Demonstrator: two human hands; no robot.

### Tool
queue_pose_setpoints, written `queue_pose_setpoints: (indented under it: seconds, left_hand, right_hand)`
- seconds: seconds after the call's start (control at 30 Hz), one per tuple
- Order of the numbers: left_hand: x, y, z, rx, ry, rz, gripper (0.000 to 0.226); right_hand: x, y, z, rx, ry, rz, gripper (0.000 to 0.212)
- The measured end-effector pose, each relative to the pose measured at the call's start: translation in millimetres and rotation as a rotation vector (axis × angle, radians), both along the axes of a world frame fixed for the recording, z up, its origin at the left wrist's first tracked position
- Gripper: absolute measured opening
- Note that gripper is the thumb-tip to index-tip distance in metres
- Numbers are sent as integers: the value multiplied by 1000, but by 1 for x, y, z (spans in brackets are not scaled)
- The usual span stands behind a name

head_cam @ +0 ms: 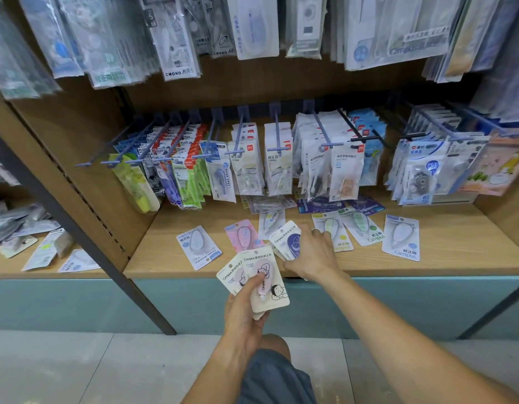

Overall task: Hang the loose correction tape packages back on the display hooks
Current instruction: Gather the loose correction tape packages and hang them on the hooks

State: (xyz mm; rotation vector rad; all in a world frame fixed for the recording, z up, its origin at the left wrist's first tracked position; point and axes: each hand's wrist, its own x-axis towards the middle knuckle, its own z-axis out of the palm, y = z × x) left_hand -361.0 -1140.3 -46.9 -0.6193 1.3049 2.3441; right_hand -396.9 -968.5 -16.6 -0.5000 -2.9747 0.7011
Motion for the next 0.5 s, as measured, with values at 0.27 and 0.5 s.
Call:
queue_pose_setpoints:
  seconds: [0.27,0.5]
  left_hand:
    - [5,9,5,50,-41,22,39]
    - [13,23,16,165,-19,-15,34]
  right_hand:
    - [5,-2,1,2,-32,37,92]
    - [20,6,1,-210,79,-59,89]
